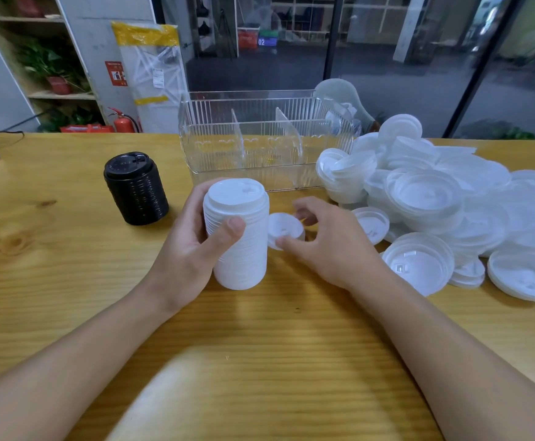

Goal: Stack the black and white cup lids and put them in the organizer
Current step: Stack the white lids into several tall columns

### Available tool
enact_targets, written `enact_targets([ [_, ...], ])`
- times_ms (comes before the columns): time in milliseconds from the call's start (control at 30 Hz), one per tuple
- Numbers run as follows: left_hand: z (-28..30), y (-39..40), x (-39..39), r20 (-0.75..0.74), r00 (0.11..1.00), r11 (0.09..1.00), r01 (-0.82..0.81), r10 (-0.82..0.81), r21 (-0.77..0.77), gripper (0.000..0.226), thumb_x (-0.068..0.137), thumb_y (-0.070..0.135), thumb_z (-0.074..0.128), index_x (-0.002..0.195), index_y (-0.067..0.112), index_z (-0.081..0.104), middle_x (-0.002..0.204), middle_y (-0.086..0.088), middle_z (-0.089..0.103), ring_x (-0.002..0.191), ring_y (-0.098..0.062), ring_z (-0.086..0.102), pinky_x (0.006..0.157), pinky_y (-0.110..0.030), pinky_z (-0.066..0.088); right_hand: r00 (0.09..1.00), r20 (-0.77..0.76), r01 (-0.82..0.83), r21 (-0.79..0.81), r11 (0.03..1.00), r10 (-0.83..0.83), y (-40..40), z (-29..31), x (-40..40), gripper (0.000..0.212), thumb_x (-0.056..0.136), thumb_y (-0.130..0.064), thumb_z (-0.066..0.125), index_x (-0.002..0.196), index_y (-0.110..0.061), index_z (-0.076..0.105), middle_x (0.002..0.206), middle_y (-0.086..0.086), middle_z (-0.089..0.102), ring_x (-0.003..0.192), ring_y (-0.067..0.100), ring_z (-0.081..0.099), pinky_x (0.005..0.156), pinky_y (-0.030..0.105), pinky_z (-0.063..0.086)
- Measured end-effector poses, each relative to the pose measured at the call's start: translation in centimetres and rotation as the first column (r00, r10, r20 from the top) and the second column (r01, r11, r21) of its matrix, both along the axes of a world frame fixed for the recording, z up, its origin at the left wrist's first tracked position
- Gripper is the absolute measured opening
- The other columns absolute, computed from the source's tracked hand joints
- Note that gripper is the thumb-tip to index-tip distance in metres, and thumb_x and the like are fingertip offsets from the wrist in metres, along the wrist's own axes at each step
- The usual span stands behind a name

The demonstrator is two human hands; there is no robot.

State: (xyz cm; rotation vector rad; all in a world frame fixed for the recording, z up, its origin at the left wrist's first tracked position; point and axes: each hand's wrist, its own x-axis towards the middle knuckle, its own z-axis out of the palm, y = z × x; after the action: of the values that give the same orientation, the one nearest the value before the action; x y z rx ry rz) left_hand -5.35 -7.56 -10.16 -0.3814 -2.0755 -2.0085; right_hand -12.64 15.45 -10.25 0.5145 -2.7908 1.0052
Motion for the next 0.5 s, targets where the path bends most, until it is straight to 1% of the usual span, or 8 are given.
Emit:
enact_targets([
  [67,-0.1,0.1,-0.1,0.025,1.0,1.0,0.001,-0.002,0.017,0.068,0.094,0.051,0.073,0.151,0.02,0.052,0.14,-0.001,0.069,0.13,-0.024,0.066,0.104,-0.044,0.053,0.999,-0.039,0.027,-0.171,0.985,-0.034,0.4,1.1,0.2,0.062,0.087,-0.048,0.086,0.142,-0.029,0.065,0.125,-0.017,0.072,0.119,-0.001,0.065,0.103,0.027,0.053],
  [100,-0.2,0.1,-0.1,0.035,0.999,1.0,0.008,-0.009,0.021,0.065,0.095,0.048,0.071,0.151,0.02,0.053,0.14,-0.002,0.069,0.131,-0.026,0.066,0.104,-0.046,0.052,0.998,-0.06,0.012,-0.286,0.958,-0.031,0.6,1.7,0.4,0.055,0.089,-0.044,0.085,0.138,-0.028,0.068,0.124,-0.015,0.074,0.118,-0.002,0.067,0.105,0.028,0.054],
  [167,-0.3,0.3,0.0,0.052,0.998,0.999,0.043,-0.044,0.024,0.063,0.096,0.046,0.069,0.151,0.022,0.053,0.142,-0.004,0.068,0.133,-0.028,0.066,0.104,-0.046,0.052,0.995,-0.078,-0.088,-0.522,0.848,0.055,0.7,3.2,1.1,0.039,0.096,-0.032,0.082,0.132,-0.021,0.071,0.121,-0.007,0.077,0.116,0.007,0.072,0.106,0.036,0.058],
  [200,-0.3,0.4,0.1,0.062,0.995,0.997,0.071,-0.072,0.025,0.061,0.096,0.045,0.068,0.152,0.022,0.053,0.143,-0.004,0.068,0.132,-0.028,0.066,0.103,-0.044,0.053,0.989,-0.081,-0.148,-0.603,0.784,0.124,0.6,3.8,1.6,0.035,0.099,-0.023,0.08,0.132,-0.017,0.07,0.123,-0.002,0.077,0.116,0.012,0.074,0.104,0.04,0.06],
  [233,-0.3,0.6,0.2,0.072,0.992,0.995,0.099,-0.101,0.028,0.06,0.097,0.044,0.068,0.152,0.023,0.053,0.142,-0.004,0.068,0.131,-0.027,0.067,0.102,-0.042,0.053,0.975,-0.094,-0.212,-0.646,0.733,0.199,0.3,4.3,2.1,0.034,0.102,-0.016,0.077,0.135,-0.013,0.069,0.125,0.002,0.076,0.117,0.016,0.074,0.103,0.041,0.06],
  [300,-0.3,1.0,0.4,0.087,0.985,0.988,0.148,-0.151,0.04,0.06,0.097,0.042,0.067,0.152,0.025,0.052,0.142,-0.003,0.068,0.13,-0.025,0.067,0.1,-0.039,0.054,0.935,-0.13,-0.332,-0.646,0.687,0.329,-0.3,4.7,2.9,0.036,0.103,-0.007,0.071,0.139,-0.008,0.066,0.131,0.008,0.074,0.124,0.021,0.071,0.105,0.043,0.058],
  [400,-0.4,1.3,0.4,0.077,0.977,0.98,0.193,-0.197,0.056,0.058,0.099,0.037,0.066,0.154,0.027,0.052,0.143,-0.002,0.069,0.132,-0.026,0.067,0.103,-0.04,0.055,0.892,-0.159,-0.439,-0.523,0.73,0.423,-0.7,4.6,3.3,0.038,0.103,-0.006,0.067,0.14,-0.011,0.067,0.135,0.004,0.073,0.131,0.026,0.067,0.112,0.051,0.052],
  [500,-0.5,1.2,0.2,0.087,0.977,0.98,0.191,-0.196,0.061,0.06,0.098,0.036,0.067,0.155,0.025,0.051,0.143,-0.001,0.069,0.132,-0.025,0.067,0.102,-0.039,0.055,0.88,-0.154,-0.466,-0.459,0.756,0.449,-0.7,4.4,3.5,0.039,0.103,-0.014,0.068,0.142,-0.016,0.067,0.137,0.001,0.072,0.135,0.026,0.064,0.115,0.053,0.049],
])
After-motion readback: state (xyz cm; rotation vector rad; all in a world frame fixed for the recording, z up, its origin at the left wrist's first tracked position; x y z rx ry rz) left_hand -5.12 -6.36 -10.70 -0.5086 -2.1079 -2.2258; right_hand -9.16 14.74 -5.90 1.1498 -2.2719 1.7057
